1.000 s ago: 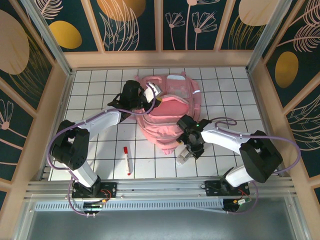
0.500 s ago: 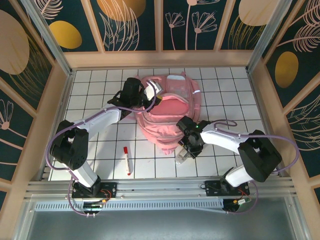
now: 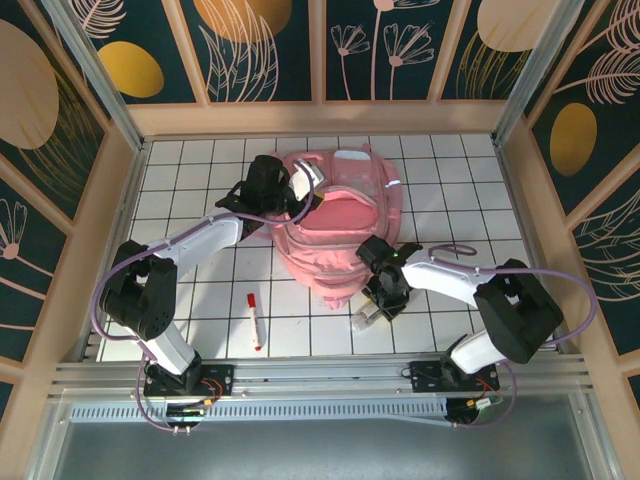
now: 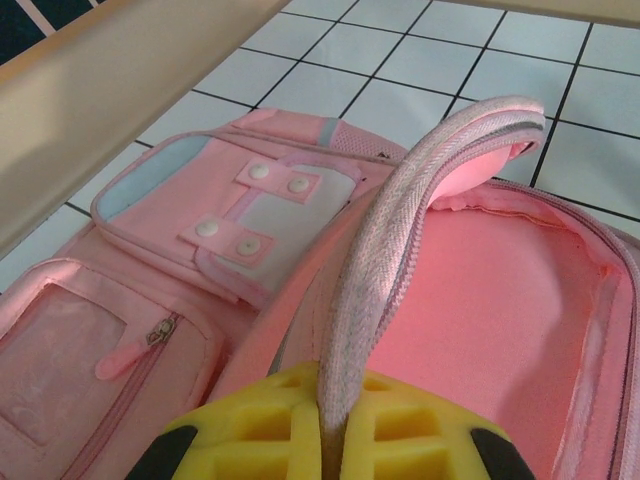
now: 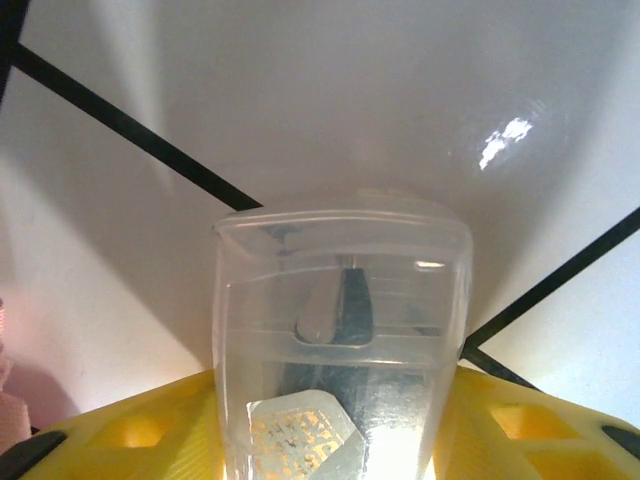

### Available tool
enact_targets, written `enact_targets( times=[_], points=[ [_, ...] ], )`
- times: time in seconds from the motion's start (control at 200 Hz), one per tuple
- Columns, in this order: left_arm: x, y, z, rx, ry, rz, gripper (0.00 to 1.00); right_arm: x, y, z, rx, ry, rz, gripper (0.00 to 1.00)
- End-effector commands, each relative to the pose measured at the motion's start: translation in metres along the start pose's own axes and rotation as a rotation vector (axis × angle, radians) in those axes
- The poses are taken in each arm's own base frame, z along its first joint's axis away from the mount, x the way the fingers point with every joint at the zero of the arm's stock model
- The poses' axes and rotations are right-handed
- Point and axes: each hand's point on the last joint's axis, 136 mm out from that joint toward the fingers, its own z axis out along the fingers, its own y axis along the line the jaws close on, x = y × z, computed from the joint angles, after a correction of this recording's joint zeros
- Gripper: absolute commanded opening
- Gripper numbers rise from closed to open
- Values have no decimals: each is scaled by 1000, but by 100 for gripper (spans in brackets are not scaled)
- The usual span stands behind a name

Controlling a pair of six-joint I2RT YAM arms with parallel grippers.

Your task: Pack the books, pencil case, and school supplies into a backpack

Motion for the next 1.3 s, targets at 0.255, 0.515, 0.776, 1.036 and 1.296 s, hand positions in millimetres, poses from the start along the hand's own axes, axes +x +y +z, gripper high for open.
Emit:
enact_targets(
  times=[0.255, 0.515, 0.776, 1.036, 1.296],
  points=[
    [-29, 2, -17, -15, -45, 23, 0, -3, 47, -80, -230, -46, 143, 45],
    [-25, -6, -17, 29, -28, -48, 0, -31, 132, -150, -576, -36, 259, 45],
    [-30, -16, -12, 115, -10, -120, 0, -65, 185, -156, -663, -22, 326, 45],
    [-52, -27, -12, 213, -93, -160, 0, -79, 234, -145, -733, -30, 412, 45],
    [-65, -25, -12, 215, -129, -161, 0, -84, 274, -144, -741, -72, 329, 62]
  ],
)
